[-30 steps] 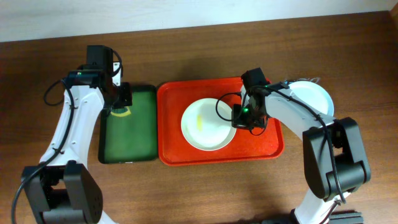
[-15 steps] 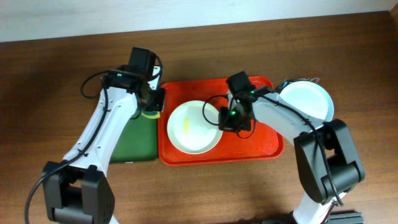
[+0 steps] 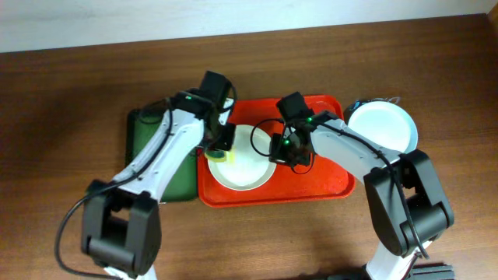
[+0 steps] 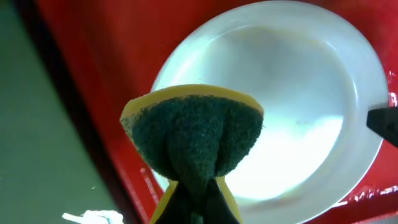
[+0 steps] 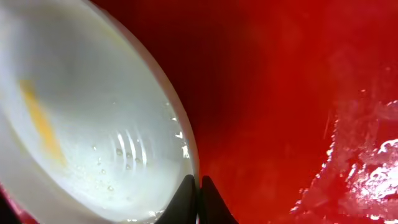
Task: Clean dirty plates on tray and stack at the side
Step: 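Scrub the cream plate with the sponge while the right gripper holds it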
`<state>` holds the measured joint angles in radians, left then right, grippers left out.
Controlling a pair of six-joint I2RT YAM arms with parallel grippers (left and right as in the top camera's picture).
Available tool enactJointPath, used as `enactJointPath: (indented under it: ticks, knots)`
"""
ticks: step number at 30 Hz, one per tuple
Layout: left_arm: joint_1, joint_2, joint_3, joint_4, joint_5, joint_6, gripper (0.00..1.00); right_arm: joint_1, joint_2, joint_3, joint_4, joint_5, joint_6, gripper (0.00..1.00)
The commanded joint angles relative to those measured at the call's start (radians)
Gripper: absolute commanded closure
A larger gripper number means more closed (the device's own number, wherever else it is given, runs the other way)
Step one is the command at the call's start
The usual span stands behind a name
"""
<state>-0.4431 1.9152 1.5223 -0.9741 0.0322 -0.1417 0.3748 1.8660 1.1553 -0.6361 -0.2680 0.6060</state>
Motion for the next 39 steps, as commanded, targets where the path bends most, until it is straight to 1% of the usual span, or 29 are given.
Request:
enactJointPath:
  ticks: [1,5,9,11,13,14,15,16,18,20,22,23,24,25,27,29,30,31,34,35,36,37,38,39]
  knots:
    - [-0.024,0.038,0.016,0.039,0.014,-0.053,1.0,0.006,-0.006,-0.041,0.028,0.033,0.013,0.96]
    - [-0.028,0.114,0.016,0.077,0.012,-0.098,1.0,0.006,-0.006,-0.056,0.036,0.034,0.013,0.96]
    - [-0.028,0.196,0.016,0.111,0.014,-0.101,1.0,0.006,-0.006,-0.056,0.039,0.034,0.013,0.96]
    - [-0.029,0.238,0.016,0.109,0.037,-0.1,1.0,0.006,-0.006,-0.056,0.04,0.034,0.013,0.96]
    - [-0.028,0.281,0.016,0.094,0.154,-0.079,1.0,0.006,-0.006,-0.056,0.04,0.033,0.013,0.96]
    - [-0.028,0.285,0.016,0.085,0.236,-0.029,1.0,0.006,-0.006,-0.056,0.039,0.033,0.013,0.96]
    - [-0.026,0.277,0.019,0.068,0.374,0.034,1.0,0.006,-0.006,-0.056,0.039,0.033,0.013,0.96]
    - [-0.023,0.268,0.021,0.065,0.438,0.058,1.0,0.006,-0.006,-0.056,0.039,0.033,0.013,0.96]
    - [-0.002,0.228,0.039,0.064,0.502,0.065,1.0,0.006,-0.006,-0.056,0.039,0.033,0.013,0.96]
    - [0.04,0.138,0.07,0.064,0.485,0.064,1.0,0.006,-0.006,-0.056,0.039,0.033,0.013,0.96]
    - [0.073,0.066,0.079,0.064,0.372,0.041,1.0,0.006,-0.006,-0.056,0.039,0.033,0.013,0.96]
    - [0.081,0.041,0.079,0.06,0.266,0.019,1.0,0.006,-0.006,-0.056,0.039,0.033,0.013,0.96]
    - [0.084,0.034,0.079,0.055,0.192,0.019,1.0,0.006,-0.006,-0.056,0.039,0.033,0.013,0.96]
    - [0.083,0.036,0.075,0.05,0.145,0.019,1.0,0.006,-0.006,-0.056,0.039,0.033,0.013,0.96]
    - [0.064,0.056,0.046,0.058,0.131,0.019,1.0,0.006,-0.006,-0.056,0.039,0.033,0.013,0.96]
    - [0.043,0.082,-0.006,0.104,0.13,0.019,1.0,0.006,-0.006,-0.056,0.039,0.033,0.013,0.96]
    - [0.024,0.104,-0.046,0.153,0.13,0.019,1.0,0.006,-0.006,-0.056,0.039,0.033,0.013,0.96]
    - [0.014,0.12,-0.064,0.178,0.121,0.007,1.0,0.006,-0.006,-0.056,0.039,0.033,0.013,0.96]
    - [-0.012,0.186,-0.083,0.212,-0.001,-0.075,1.0,0.006,-0.006,-0.056,0.039,0.033,0.013,0.96]
    - [-0.019,0.214,-0.083,0.215,0.02,-0.075,1.0,0.006,-0.006,-0.056,0.039,0.033,0.013,0.96]
    - [-0.028,0.229,-0.083,0.196,0.083,-0.074,1.0,0.006,-0.006,-0.056,0.039,0.033,0.013,0.96]
    - [-0.038,0.228,-0.082,0.161,0.204,-0.064,1.0,0.006,-0.006,-0.056,0.038,0.033,0.013,0.96]
    - [-0.042,0.221,-0.073,0.135,0.335,-0.014,1.0,0.006,-0.006,-0.056,0.038,0.033,0.013,0.96]
    - [-0.041,0.213,-0.057,0.115,0.41,0.013,1.0,0.006,-0.006,-0.056,0.039,0.033,0.013,0.96]
